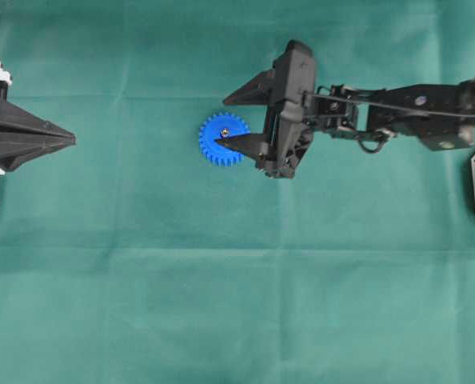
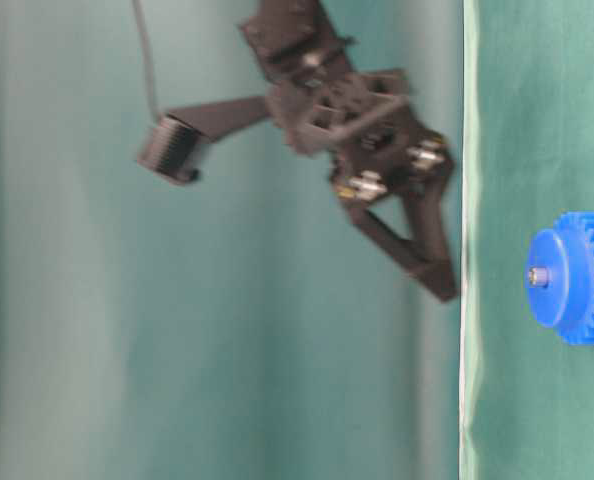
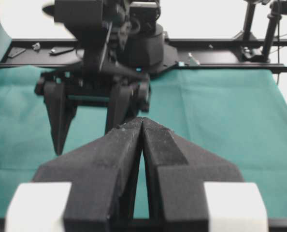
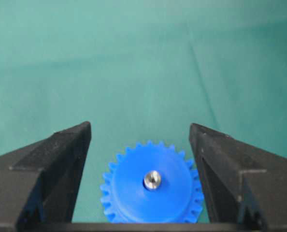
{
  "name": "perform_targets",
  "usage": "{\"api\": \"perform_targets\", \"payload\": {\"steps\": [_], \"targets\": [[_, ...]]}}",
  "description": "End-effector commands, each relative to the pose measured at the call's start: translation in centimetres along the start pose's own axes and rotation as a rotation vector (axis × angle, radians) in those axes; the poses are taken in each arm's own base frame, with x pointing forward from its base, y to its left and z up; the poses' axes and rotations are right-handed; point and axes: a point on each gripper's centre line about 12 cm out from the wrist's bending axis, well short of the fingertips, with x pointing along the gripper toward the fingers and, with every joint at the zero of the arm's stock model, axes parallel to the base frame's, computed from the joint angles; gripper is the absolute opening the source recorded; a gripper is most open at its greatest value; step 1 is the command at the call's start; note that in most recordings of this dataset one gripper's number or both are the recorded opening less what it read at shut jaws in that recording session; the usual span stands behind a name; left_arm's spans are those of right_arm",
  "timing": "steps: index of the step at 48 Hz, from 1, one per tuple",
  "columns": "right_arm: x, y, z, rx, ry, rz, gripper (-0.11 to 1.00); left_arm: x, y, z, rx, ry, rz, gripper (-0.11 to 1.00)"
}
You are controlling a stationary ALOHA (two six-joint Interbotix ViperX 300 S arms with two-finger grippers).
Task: Insert the shaft placed at a random location into the center hole of the medium gear at another random location.
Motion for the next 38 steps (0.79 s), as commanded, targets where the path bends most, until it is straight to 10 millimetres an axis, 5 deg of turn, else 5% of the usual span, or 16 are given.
{"api": "perform_targets", "payload": {"steps": [1,16,38], "targets": [[-1.3,0.2,2.2,-0.004,-0.058,0.006,0.81,0.2,0.0,0.9,0.002,-0.025,0.001,0.00],[-2.5,0.0,1.6,0.003,-0.051,0.004,0.81,0.2,0.0,0.9,-0.002,-0.023,0.001,0.00],[-7.8,-0.1,-0.2,0.010,-0.061,0.004,0.81,0.2,0.0,0.8,-0.005,-0.021,0.001,0.00]]}}
